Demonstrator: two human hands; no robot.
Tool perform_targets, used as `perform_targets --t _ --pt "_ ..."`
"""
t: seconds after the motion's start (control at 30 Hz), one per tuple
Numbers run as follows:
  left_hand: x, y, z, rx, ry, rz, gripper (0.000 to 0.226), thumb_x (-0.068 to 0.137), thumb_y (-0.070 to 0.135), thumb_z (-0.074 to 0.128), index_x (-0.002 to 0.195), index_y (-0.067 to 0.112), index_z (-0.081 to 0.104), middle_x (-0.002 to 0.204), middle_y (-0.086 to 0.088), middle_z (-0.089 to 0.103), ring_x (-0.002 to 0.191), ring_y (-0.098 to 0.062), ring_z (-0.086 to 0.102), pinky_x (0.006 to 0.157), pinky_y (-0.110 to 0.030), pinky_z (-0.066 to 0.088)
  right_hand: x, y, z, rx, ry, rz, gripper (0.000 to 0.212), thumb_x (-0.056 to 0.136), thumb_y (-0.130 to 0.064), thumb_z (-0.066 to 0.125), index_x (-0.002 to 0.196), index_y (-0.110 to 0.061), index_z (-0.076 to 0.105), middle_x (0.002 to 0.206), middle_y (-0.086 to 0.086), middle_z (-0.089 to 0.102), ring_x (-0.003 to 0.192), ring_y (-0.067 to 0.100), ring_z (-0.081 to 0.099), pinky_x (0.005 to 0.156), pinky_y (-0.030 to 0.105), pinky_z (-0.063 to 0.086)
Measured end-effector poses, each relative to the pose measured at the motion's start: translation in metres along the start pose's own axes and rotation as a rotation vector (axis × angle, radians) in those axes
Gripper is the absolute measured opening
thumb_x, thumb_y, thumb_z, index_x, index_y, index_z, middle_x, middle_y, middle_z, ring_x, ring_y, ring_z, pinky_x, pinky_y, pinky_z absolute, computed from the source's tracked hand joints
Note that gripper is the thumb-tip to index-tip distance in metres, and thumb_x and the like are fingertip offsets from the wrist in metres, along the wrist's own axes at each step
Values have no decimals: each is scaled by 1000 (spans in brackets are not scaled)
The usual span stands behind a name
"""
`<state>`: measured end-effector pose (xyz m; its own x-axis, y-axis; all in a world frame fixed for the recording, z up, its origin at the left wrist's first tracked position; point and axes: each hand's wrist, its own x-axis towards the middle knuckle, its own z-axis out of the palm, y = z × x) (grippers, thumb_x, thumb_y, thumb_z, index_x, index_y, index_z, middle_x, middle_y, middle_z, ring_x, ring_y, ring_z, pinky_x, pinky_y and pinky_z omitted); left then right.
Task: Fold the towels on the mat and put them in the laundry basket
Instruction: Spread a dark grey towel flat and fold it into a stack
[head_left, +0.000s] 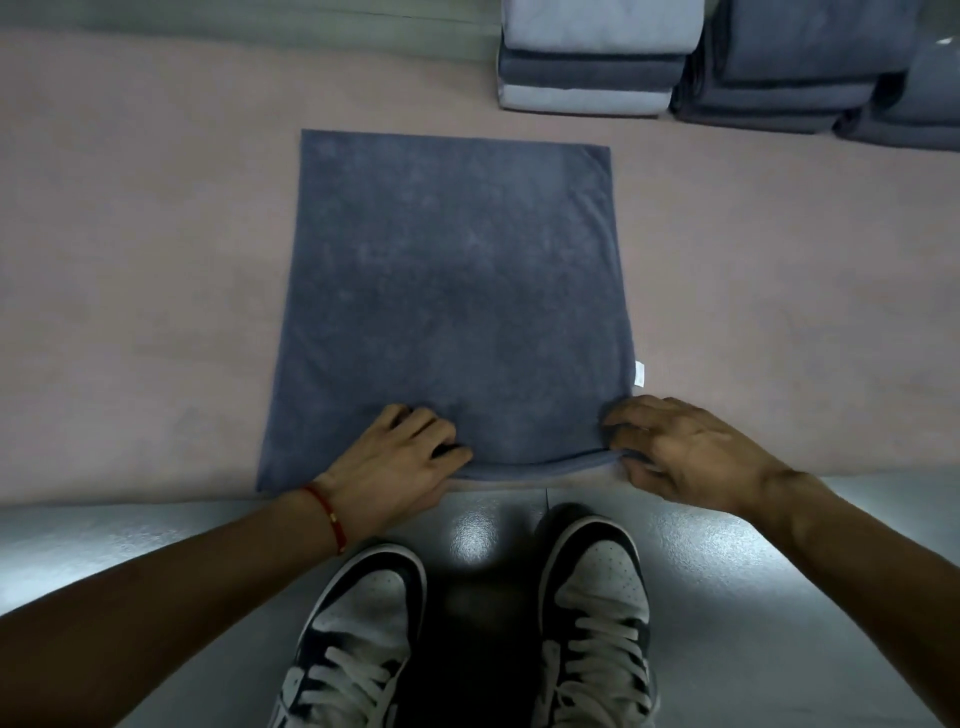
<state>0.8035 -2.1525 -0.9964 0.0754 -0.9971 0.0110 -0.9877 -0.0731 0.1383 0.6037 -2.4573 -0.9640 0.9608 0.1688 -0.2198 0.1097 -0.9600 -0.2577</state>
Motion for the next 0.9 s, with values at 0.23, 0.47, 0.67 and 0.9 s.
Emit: perform_targets --t 0.23,0.47,0.67,0.9 --pt "-30 -23 -18 -84 -27 -220 36 77 28 46 103 15 67 102 -4 65 89 -27 63 78 -34 42 14 1 -19 671 242 612 4 91 -24 70 92 -28 71 82 -8 74 76 11 68 75 27 53" --pt "-59 -103 -74 -605 111 -751 17 92 33 69 84 19 65 73 8 67 67 -5 60 69 -30 50 47 24 -48 1001 439 707 22 95 -33 64 92 -11 69 88 11 74 80 13 65 85 37 54" --pt "-32 -135 -76 -884 391 -998 11 90 25 73 90 14 69 79 1 70 68 5 58 65 -6 46 86 37 -58 949 658 792 31 104 -40 53 95 -11 60 82 1 65 71 12 58 68 34 51" --pt "-50 -137 -49 -1100 229 -976 20 90 18 73 108 13 72 104 -5 76 95 -12 69 86 -21 56 92 44 -51 925 587 808 31 106 -33 50 107 -4 62 92 0 67 69 -3 62 60 15 51"
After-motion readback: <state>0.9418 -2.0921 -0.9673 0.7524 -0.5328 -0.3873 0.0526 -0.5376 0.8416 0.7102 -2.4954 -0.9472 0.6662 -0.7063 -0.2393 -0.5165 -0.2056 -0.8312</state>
